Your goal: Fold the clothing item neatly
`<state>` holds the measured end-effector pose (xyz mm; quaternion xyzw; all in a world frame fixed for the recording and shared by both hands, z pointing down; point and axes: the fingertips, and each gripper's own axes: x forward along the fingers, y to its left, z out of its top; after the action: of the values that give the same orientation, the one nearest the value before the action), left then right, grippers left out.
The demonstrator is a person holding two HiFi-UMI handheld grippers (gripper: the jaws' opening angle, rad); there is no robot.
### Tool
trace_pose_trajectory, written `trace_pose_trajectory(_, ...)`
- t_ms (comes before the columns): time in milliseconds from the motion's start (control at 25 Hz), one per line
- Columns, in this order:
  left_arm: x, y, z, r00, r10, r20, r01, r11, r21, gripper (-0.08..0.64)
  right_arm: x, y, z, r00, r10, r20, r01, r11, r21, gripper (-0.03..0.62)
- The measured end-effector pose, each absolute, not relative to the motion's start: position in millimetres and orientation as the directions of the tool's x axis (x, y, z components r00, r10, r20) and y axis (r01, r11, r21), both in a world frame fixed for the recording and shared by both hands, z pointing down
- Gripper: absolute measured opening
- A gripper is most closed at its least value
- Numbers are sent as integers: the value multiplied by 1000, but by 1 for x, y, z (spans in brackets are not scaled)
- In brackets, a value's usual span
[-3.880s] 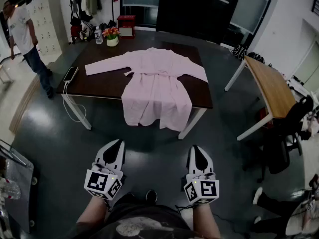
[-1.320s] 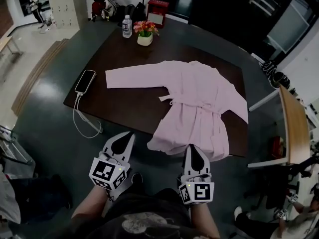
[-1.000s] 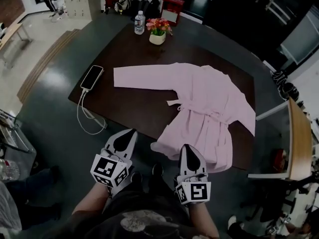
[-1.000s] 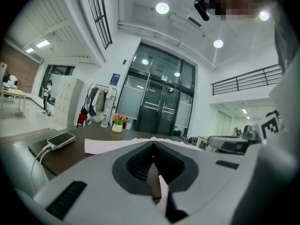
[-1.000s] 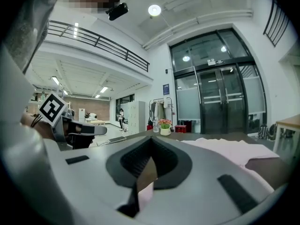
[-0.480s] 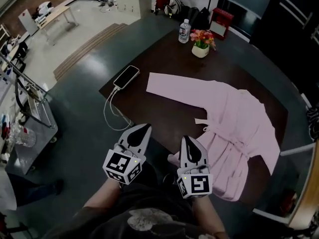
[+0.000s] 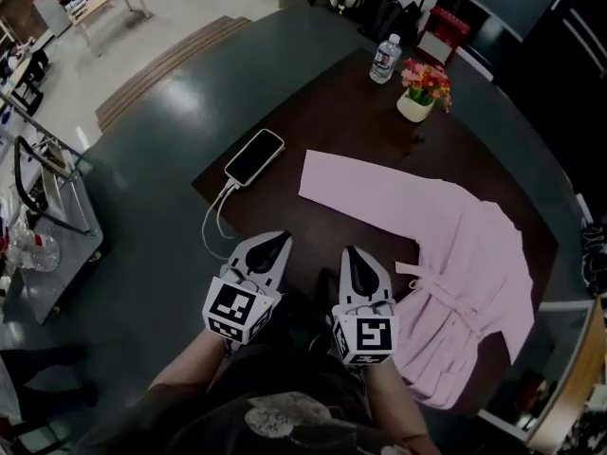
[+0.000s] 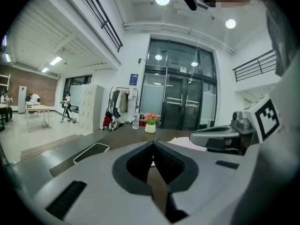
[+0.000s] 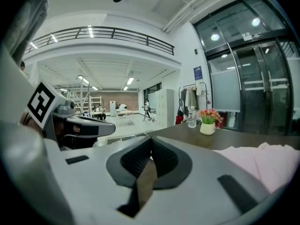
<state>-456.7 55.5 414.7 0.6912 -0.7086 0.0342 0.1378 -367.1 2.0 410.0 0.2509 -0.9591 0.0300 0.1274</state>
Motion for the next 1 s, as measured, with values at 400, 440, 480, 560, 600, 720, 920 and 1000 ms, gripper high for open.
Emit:
trace_pose_trajectory(400,-536,14,463,-6,-949,316,-982,66,179,11,-484,-38,484,-794,-393,464,-416,908,59,-6)
trace_pose_trajectory(440,-540,11,467,-6,-947,321,-980,69,186,11,-491,-39,491,-788,-381,484,-402,913,63,-6)
trace_pose_trajectory(480,-544,10,471,-4,-945,327,-979,71,193,11,-496,-40,500,-780,-369,505,-390,918,67,-6)
trace_pose_trajectory(560,-548,8,480,4,-940,341,-976,70,205,11,-504,-41,518,-761,-346,548,-374,925,66,-6)
trace_pose_trajectory(600,-550,8,484,7,-938,348,-975,70,210,11,-507,-42,526,-751,-338,567,-369,927,64,-6)
trace_pose_trajectory(720,-556,8,494,10,-931,365,-971,78,225,11,-515,-46,548,-716,-310,626,-344,936,69,2)
trace_pose_trajectory(920,-565,7,503,6,-923,385,-965,96,244,11,-530,-49,575,-645,-257,720,-293,953,77,45)
trace_pose_trajectory(1000,-568,6,504,8,-922,387,-965,95,246,11,-532,-51,583,-618,-259,742,-294,952,88,50)
